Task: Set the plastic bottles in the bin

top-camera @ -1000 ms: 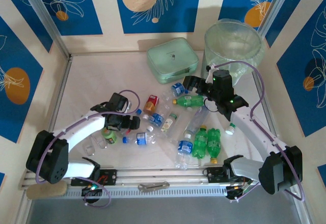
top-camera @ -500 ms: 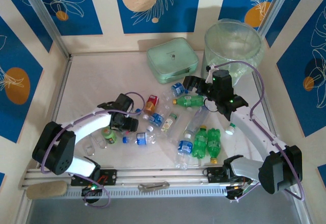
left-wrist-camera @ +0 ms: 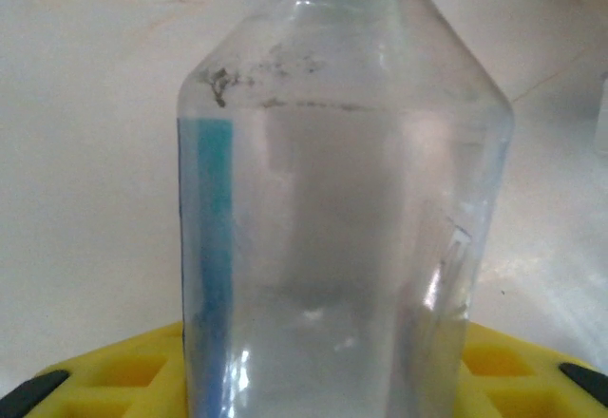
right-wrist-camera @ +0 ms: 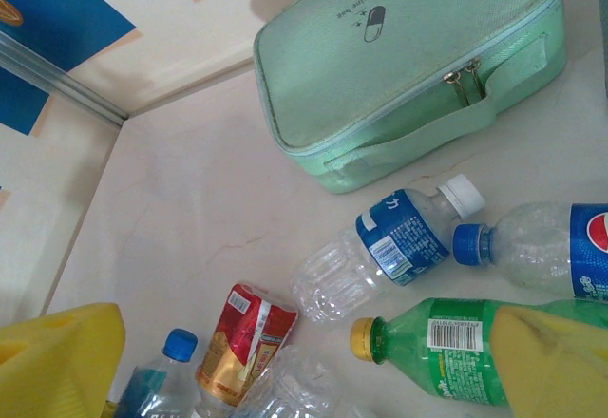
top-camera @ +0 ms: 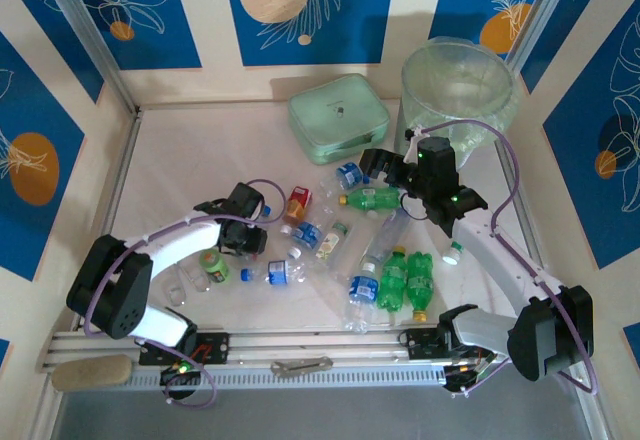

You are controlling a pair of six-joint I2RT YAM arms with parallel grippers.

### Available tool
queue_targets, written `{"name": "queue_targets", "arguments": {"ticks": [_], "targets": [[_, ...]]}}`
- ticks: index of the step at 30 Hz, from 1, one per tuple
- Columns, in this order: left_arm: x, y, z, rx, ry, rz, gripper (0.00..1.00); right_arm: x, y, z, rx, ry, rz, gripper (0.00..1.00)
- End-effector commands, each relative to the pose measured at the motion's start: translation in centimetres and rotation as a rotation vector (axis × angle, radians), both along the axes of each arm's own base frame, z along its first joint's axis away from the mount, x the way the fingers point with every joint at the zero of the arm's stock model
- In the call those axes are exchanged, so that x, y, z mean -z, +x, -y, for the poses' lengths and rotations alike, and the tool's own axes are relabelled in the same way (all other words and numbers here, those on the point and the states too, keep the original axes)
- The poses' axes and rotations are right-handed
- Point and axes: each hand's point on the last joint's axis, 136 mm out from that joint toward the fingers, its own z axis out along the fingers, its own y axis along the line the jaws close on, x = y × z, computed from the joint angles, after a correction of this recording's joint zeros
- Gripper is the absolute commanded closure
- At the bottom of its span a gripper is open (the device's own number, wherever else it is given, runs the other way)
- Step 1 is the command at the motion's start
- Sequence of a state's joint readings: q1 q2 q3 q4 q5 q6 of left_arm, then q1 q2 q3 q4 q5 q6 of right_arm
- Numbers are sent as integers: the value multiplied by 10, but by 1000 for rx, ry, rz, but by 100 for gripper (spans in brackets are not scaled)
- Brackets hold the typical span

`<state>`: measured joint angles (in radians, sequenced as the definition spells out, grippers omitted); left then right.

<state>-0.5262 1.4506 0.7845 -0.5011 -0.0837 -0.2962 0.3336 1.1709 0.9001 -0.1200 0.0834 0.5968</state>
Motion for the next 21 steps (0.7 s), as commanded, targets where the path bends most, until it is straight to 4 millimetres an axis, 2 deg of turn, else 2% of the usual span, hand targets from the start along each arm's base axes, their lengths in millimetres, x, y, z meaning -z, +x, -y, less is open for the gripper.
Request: {"name": "queue_targets", "arguments": {"ticks": [1, 7, 11, 16, 21], "targets": [[-7, 9, 5, -4, -7, 39, 57, 2, 1, 3, 20, 8, -7, 1], [-34, 22, 3, -15, -10, 142, 62, -3, 3, -12, -45, 60, -18, 1], [-71, 35, 10, -7, -69, 248, 63, -9, -1, -29, -111, 103, -9, 1], [-128, 48, 44, 58, -286, 392, 63, -24, -12, -63, -256, 188, 13, 1], [-183, 53, 90, 137, -604, 514, 63, -40, -24, -104, -426, 254, 28, 0]]}}
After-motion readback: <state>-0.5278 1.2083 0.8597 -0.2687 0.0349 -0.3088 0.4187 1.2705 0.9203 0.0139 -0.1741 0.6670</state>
